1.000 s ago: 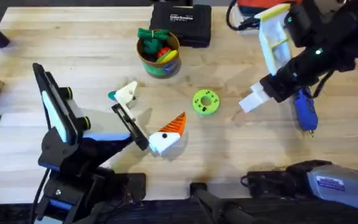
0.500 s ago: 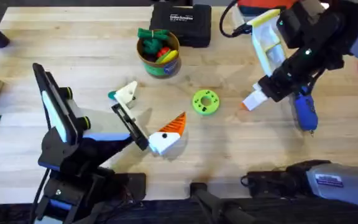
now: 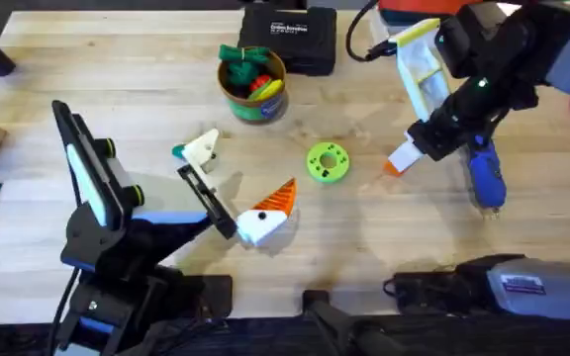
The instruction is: Pick up the gripper from the table and insert it into the empty holder that is missing its gripper. Then pick up a screw, insert it into the mounting hole, and use the screwdriver to tighten it. Finally, clean up the table by picking up the vegetable and placing it into the bucket.
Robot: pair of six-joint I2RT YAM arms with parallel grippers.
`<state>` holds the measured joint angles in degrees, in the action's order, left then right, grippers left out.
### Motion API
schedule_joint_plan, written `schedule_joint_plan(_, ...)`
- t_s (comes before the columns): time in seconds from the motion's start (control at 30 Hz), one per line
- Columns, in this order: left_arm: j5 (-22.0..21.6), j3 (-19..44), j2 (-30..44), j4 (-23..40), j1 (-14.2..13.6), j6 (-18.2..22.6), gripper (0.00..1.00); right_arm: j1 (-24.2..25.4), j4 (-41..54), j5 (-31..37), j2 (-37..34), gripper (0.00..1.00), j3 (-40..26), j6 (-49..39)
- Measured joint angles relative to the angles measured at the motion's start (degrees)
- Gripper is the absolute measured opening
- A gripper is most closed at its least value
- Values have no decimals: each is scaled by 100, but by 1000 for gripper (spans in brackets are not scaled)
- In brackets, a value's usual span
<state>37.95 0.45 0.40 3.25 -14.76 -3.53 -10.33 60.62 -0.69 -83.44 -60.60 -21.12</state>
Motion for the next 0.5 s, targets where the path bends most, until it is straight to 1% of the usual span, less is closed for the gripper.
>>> schedule_joint_plan(0.17,0,0,0,0,0,-1,985,0,48,2,-20,283,0,2)
schedule_joint_plan(0.23,0,0,0,0,0,0,985,0,55,2,-20,264,0,2)
schedule_joint_plan(0.3,0,0,1,0,0,0,985,0,89,3,-20,294,0,2)
schedule_joint_plan(0.37,0,0,0,0,0,0,985,0,79,2,-20,293,0,0)
schedule_joint_plan(0.4,-2,0,0,0,0,0,985,0,62,5,-20,245,0,-9)
schedule_joint_plan(0.47,0,0,0,0,0,-2,985,0,46,22,-20,50,0,-13)
schedule_joint_plan(0.5,0,0,0,0,0,0,985,0,31,22,-20,24,0,-11)
